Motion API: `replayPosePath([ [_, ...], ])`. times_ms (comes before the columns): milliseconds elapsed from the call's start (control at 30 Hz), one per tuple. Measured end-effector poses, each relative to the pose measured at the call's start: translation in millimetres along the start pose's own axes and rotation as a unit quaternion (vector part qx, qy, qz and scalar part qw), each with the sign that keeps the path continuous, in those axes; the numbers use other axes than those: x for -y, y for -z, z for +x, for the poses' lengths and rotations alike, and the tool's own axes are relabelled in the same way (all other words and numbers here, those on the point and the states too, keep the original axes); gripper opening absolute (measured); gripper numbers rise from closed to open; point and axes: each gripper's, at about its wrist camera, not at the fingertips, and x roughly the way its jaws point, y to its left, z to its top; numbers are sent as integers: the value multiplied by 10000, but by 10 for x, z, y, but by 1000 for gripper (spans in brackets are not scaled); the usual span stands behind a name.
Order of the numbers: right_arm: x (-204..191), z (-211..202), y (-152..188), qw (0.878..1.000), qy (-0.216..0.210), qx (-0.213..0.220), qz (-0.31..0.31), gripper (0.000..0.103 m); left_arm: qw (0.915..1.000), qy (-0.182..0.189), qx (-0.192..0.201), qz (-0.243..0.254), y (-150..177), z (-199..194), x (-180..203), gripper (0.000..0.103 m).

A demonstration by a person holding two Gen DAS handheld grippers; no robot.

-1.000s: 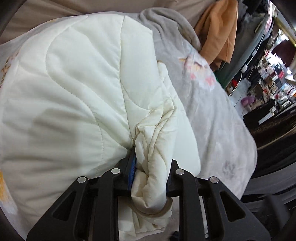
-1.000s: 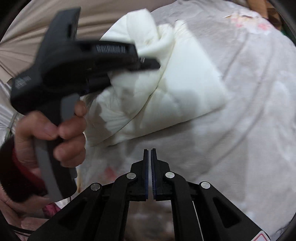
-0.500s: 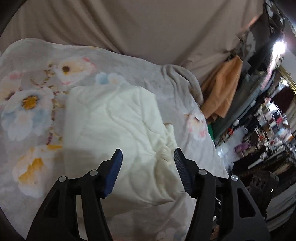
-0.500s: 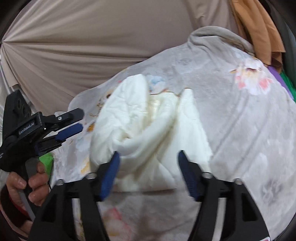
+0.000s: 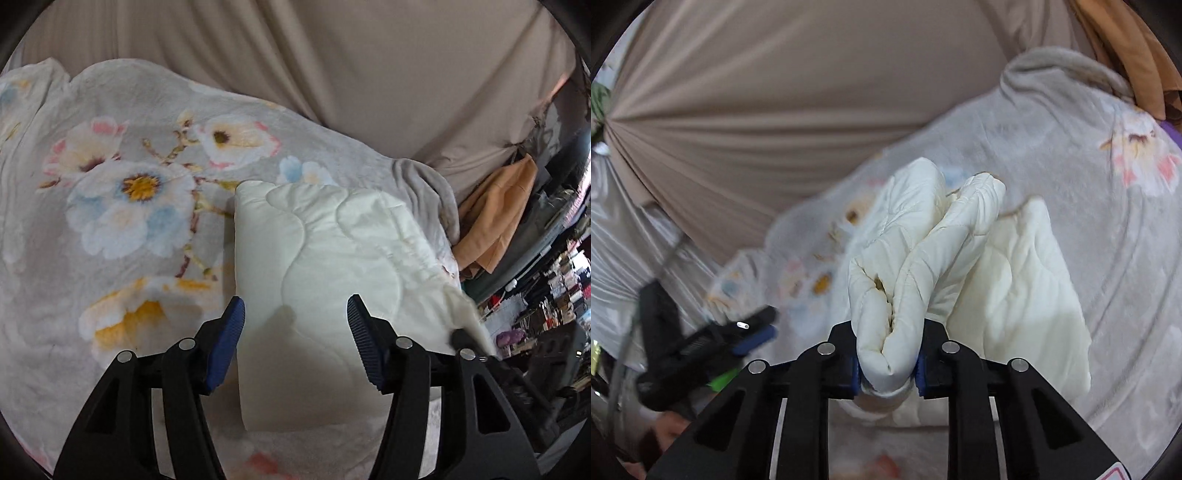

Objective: Fold large clothes

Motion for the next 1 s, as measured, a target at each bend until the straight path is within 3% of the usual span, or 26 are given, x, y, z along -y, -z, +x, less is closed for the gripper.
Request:
replayPosePath([
  [67,117,-152,47,9998,175,122,22,19,9998,129,-84,150,8,89,134,56],
  [267,1030,157,473,9905,996,-642,696,19,9954,243,-627,675,240,616,522,56],
  [333,1149,229,560,9894,1050,-689,733,20,9926,108,-845,861,362,846,609,55],
  [467,1356,331,668,9890,854,-709,975,24,9832,-434,-848,1557,557,1100,748,57],
  [567,1358,231,596,9877,843,-774,1065,29,9755,-746,-861,1883,628,1215,784,57],
  [633,1263,61,518,9873,1065,-694,951,34,9763,-761,-886,1821,610,1239,770,57],
  [800,836,-348,252,9748,2226,-123,-12,36,9771,-768,-910,1765,589,1238,772,58],
  [833,765,-345,192,9757,2180,-110,-169,34,9775,-757,-908,1744,587,1235,771,58],
  [900,680,-235,87,9787,1989,-245,-446,15,9780,-757,-906,1721,584,1238,773,58],
  [1000,628,103,25,9763,1939,-537,-799,3,9779,-748,-919,1720,585,1236,762,58],
])
